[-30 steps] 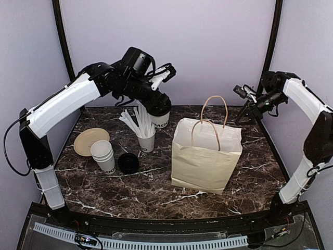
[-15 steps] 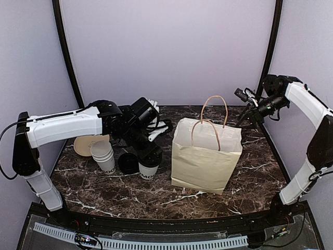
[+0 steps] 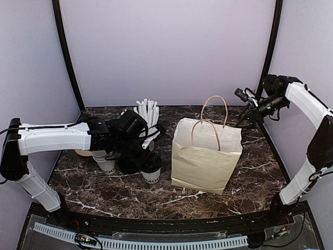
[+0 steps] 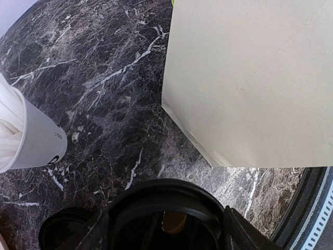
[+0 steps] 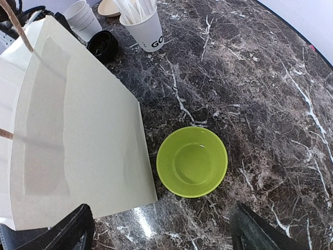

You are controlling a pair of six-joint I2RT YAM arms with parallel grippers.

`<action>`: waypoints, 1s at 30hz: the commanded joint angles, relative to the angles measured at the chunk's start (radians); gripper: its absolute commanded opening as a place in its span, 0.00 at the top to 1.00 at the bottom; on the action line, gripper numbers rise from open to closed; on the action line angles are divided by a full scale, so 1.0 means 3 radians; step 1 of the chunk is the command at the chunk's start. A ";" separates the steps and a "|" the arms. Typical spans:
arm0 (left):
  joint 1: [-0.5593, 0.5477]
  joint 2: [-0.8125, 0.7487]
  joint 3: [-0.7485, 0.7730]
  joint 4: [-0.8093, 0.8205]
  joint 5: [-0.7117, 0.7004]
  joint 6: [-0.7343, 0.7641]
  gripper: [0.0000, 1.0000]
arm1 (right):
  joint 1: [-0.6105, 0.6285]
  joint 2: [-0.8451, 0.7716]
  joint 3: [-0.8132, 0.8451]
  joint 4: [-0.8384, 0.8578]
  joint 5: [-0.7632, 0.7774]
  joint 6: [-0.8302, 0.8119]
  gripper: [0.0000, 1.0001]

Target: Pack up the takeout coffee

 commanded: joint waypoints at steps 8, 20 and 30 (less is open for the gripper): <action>-0.0003 -0.0116 -0.0239 0.0297 0.0253 -0.0071 0.13 | 0.0044 0.0080 -0.0003 0.0119 -0.0100 0.0034 0.09; -0.0011 -0.0249 0.0269 -0.0573 0.0407 0.0115 0.01 | 0.0070 0.0097 0.0019 0.0137 -0.0124 0.0028 0.09; -0.0011 0.0254 0.0849 -0.1422 0.0346 0.0330 0.11 | 0.0072 0.0037 -0.0093 0.0125 -0.0097 -0.0065 0.09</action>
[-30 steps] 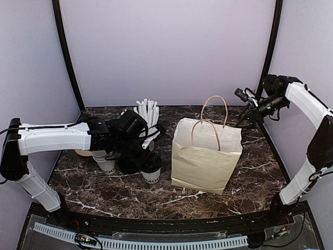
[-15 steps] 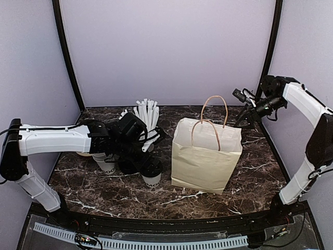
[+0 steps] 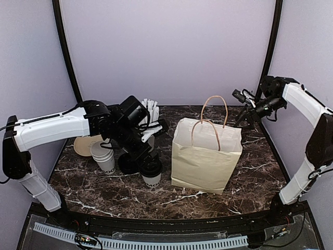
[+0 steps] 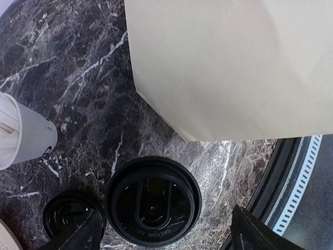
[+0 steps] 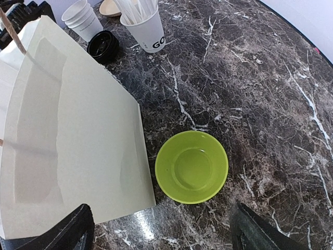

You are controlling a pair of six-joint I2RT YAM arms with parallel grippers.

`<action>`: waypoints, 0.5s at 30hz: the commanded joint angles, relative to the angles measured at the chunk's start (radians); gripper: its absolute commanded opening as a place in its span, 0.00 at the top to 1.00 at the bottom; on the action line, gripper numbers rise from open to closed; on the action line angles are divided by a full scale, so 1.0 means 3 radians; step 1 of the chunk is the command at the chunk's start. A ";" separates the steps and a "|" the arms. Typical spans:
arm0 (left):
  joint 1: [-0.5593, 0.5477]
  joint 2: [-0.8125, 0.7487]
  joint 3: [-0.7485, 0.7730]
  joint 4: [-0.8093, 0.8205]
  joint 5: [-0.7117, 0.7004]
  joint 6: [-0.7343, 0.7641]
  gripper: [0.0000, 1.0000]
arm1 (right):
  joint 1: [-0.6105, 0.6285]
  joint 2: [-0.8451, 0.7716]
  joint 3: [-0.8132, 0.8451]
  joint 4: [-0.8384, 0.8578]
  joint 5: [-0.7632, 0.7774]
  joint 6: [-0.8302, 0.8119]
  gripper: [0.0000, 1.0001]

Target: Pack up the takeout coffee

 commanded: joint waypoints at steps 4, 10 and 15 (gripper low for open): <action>-0.0014 0.0261 0.0152 -0.0355 -0.0054 0.0134 0.09 | 0.0019 -0.0090 -0.0132 0.0017 -0.0018 -0.0100 0.09; -0.0013 0.0464 0.0259 -0.0448 -0.0145 0.0172 0.10 | 0.0017 -0.0142 -0.0202 0.0014 -0.0005 -0.0137 0.09; -0.0011 0.0546 0.0301 -0.0490 -0.0179 0.0215 0.15 | 0.0017 -0.0147 -0.0257 0.0039 -0.0009 -0.0144 0.09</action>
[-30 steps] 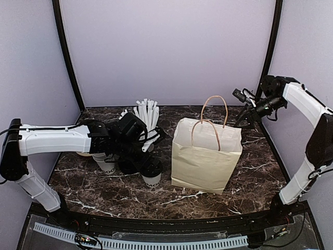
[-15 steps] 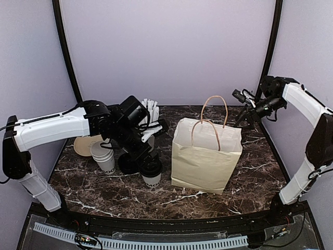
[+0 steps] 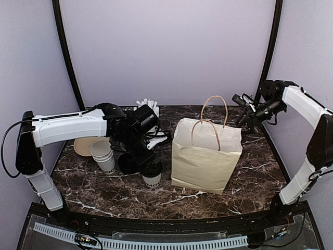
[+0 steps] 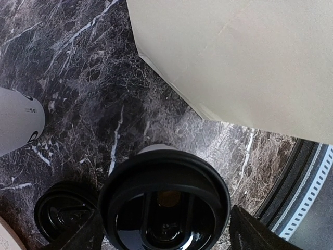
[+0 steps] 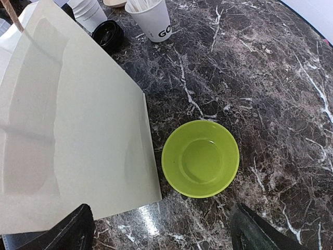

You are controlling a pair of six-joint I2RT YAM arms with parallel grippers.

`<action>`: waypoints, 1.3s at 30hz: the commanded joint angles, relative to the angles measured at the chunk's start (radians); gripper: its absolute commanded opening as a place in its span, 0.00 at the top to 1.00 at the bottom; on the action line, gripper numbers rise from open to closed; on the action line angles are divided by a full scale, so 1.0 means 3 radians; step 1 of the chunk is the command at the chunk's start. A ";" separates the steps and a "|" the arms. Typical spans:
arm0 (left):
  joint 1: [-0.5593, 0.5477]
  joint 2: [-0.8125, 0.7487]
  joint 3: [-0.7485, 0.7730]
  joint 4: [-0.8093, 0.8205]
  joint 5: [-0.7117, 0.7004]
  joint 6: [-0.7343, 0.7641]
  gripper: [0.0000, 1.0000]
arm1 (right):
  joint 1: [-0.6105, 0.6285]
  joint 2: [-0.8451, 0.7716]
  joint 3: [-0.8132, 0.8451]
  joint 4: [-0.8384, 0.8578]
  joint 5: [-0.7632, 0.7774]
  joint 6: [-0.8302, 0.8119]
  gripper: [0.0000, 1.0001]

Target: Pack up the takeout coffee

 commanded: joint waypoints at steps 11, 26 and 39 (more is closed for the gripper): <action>-0.0012 0.0190 0.0207 -0.0317 0.0056 0.0124 0.29 | 0.0015 -0.0084 -0.0004 0.0018 -0.0021 -0.0066 0.10; -0.0005 -0.0155 0.0603 -0.0598 -0.0281 -0.0051 0.37 | 0.0013 -0.0122 0.1000 -0.0299 -0.0541 0.0507 0.08; 0.0101 -0.0423 0.1150 -0.0850 -0.0855 -0.0242 0.40 | 0.0745 -0.0306 0.1024 0.0192 -0.0392 0.1146 0.17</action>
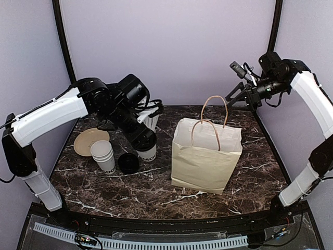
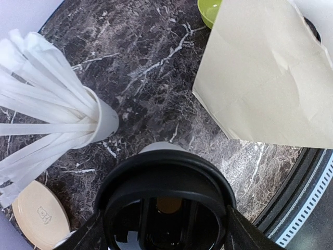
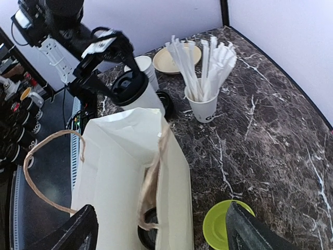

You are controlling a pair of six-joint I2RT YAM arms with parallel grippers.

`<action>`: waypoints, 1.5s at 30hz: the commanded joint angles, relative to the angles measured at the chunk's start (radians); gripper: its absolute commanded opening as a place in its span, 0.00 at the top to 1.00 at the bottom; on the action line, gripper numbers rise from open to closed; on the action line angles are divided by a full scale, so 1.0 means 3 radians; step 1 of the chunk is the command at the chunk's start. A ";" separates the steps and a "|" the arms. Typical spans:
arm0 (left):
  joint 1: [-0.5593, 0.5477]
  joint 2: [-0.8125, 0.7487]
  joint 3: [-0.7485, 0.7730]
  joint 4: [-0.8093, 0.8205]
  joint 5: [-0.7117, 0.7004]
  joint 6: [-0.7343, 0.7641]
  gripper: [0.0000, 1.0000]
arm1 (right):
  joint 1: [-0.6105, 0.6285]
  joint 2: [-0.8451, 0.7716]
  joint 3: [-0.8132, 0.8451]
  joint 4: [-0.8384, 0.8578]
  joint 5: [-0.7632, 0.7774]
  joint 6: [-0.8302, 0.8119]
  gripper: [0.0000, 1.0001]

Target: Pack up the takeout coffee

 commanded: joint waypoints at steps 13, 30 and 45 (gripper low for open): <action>0.0022 -0.0379 0.1073 0.0434 -0.0016 0.0073 0.45 | 0.0747 -0.0078 0.0086 0.0706 0.0486 0.0691 1.00; -0.0911 -0.0464 0.0729 0.0911 0.0735 0.0475 0.47 | 0.1078 -0.0439 -0.0343 0.0524 -0.0064 0.0413 1.00; -0.1561 -0.0145 0.0535 0.0805 -0.0334 0.0643 0.49 | 0.1152 -0.0764 -0.0726 0.0588 -0.0381 0.0440 1.00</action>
